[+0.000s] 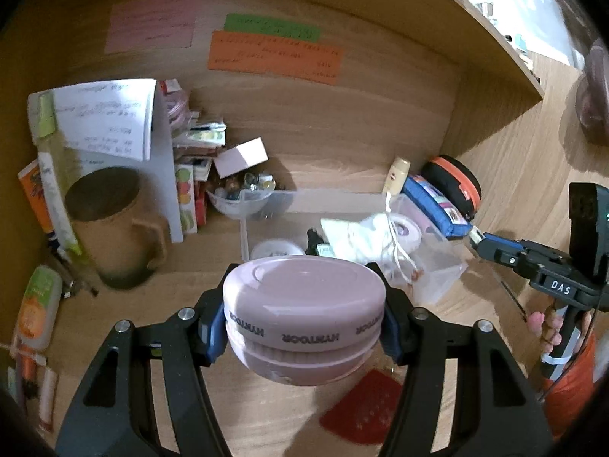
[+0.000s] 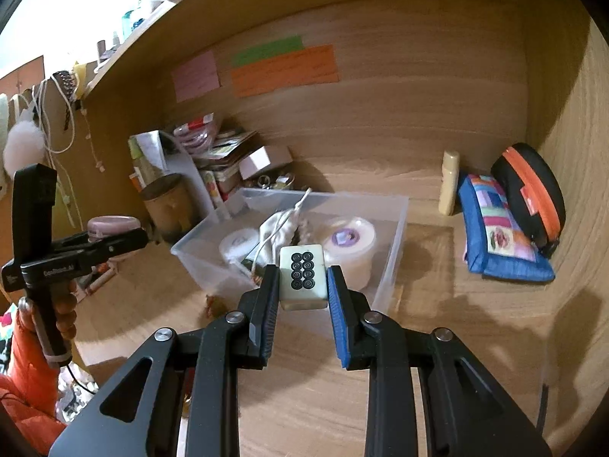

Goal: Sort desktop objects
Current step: 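Carry the compact and domino tile over the clear box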

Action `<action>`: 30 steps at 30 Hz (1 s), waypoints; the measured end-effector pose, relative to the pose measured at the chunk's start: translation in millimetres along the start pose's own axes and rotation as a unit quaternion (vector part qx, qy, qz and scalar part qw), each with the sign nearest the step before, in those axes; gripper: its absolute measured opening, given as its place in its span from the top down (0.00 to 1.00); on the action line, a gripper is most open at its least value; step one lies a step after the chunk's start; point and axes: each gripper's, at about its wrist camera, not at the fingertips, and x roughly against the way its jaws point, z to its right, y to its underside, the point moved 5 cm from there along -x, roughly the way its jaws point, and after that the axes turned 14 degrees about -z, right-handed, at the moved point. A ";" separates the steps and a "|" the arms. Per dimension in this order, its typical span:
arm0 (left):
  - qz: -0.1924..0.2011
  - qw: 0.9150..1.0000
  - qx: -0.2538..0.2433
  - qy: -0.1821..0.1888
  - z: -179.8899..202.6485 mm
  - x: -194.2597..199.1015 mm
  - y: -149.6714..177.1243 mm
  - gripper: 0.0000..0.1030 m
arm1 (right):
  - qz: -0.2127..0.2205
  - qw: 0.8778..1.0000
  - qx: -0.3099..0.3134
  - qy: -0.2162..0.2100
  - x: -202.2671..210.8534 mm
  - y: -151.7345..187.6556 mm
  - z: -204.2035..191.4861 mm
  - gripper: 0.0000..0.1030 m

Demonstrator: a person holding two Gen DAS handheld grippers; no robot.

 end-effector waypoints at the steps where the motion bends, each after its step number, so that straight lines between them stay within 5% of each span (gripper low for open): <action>1: 0.001 1.000 0.000 0.003 -0.6 -2.1 -4.4 0.39 | -0.001 1.000 0.001 0.001 -1.9 -3.2 1.7 0.78; 16: -0.036 0.999 -0.007 0.024 -0.3 -58.7 -49.9 0.39 | -0.012 1.000 -0.003 0.008 -33.3 -38.2 23.1 0.78; 30: -0.078 0.997 -0.008 0.019 -1.8 -113.7 -59.8 0.39 | -0.049 0.999 -0.005 0.007 -80.3 -50.9 40.5 0.78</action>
